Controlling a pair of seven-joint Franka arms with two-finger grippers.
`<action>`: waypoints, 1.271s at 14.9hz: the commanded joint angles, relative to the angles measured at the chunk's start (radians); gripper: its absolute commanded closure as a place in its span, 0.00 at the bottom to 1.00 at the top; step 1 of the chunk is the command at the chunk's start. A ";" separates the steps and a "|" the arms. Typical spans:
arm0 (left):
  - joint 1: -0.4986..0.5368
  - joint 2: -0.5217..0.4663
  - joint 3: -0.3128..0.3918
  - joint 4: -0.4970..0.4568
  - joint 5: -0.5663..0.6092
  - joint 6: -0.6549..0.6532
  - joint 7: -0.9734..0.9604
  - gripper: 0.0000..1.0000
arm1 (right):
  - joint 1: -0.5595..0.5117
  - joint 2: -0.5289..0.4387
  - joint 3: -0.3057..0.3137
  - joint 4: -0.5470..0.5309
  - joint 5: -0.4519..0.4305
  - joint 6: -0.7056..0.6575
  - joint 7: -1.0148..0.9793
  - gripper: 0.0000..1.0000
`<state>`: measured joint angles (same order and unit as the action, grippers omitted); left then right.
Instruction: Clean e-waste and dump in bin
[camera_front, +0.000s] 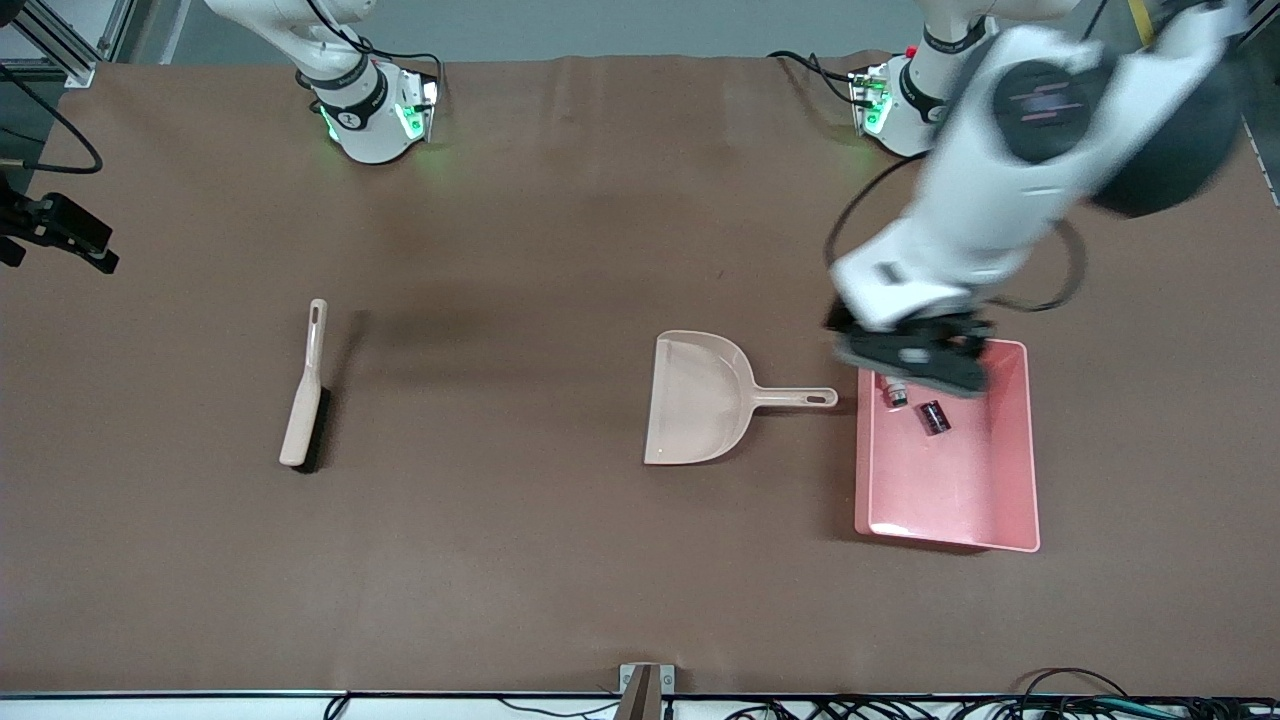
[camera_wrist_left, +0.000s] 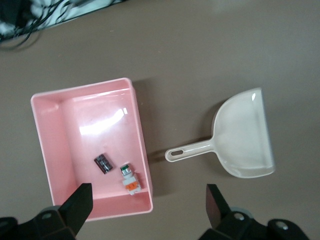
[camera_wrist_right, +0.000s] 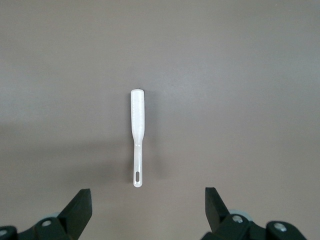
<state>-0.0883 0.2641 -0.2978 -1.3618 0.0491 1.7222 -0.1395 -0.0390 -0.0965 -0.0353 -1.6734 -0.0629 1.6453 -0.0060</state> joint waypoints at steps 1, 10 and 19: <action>0.143 -0.119 -0.006 -0.028 -0.153 -0.094 -0.043 0.00 | -0.010 0.004 0.006 0.014 0.014 -0.012 -0.012 0.00; 0.085 -0.180 0.233 -0.078 -0.077 -0.259 0.031 0.00 | -0.012 0.004 0.005 0.015 0.014 -0.001 -0.012 0.00; 0.079 -0.217 0.267 -0.066 -0.005 -0.207 0.207 0.00 | -0.013 0.004 0.005 0.014 0.014 -0.005 -0.011 0.00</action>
<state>0.0064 0.0472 -0.0408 -1.4227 0.0422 1.4914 0.0759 -0.0396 -0.0962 -0.0365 -1.6715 -0.0628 1.6469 -0.0060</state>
